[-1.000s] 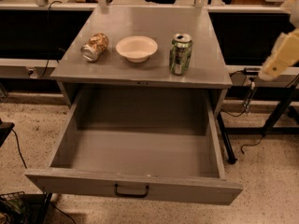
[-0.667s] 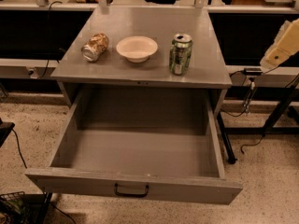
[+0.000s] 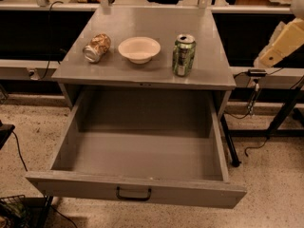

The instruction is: Place green can into top drawer

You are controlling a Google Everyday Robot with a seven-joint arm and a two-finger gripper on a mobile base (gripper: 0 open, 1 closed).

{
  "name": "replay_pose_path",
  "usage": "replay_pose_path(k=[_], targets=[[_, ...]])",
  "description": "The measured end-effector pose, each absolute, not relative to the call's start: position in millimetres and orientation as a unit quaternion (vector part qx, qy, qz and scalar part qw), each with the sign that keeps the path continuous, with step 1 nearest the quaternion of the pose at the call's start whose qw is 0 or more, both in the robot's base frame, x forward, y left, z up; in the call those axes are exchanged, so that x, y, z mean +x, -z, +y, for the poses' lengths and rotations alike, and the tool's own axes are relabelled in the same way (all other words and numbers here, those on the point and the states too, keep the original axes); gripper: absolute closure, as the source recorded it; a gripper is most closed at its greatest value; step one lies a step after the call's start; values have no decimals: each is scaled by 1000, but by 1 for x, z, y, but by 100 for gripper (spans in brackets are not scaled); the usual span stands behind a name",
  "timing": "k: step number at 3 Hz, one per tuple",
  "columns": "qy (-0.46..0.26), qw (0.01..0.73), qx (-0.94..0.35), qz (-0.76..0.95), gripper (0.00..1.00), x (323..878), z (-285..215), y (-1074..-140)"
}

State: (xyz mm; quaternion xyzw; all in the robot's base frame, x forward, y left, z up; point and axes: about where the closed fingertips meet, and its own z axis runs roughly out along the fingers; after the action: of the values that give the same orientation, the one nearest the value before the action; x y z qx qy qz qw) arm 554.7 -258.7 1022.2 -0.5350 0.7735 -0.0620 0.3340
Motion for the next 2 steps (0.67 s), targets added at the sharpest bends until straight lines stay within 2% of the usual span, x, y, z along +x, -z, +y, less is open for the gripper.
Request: replay_pose_path(k=[2], targets=[[-54, 464, -549, 693, 0, 567, -186, -1013]])
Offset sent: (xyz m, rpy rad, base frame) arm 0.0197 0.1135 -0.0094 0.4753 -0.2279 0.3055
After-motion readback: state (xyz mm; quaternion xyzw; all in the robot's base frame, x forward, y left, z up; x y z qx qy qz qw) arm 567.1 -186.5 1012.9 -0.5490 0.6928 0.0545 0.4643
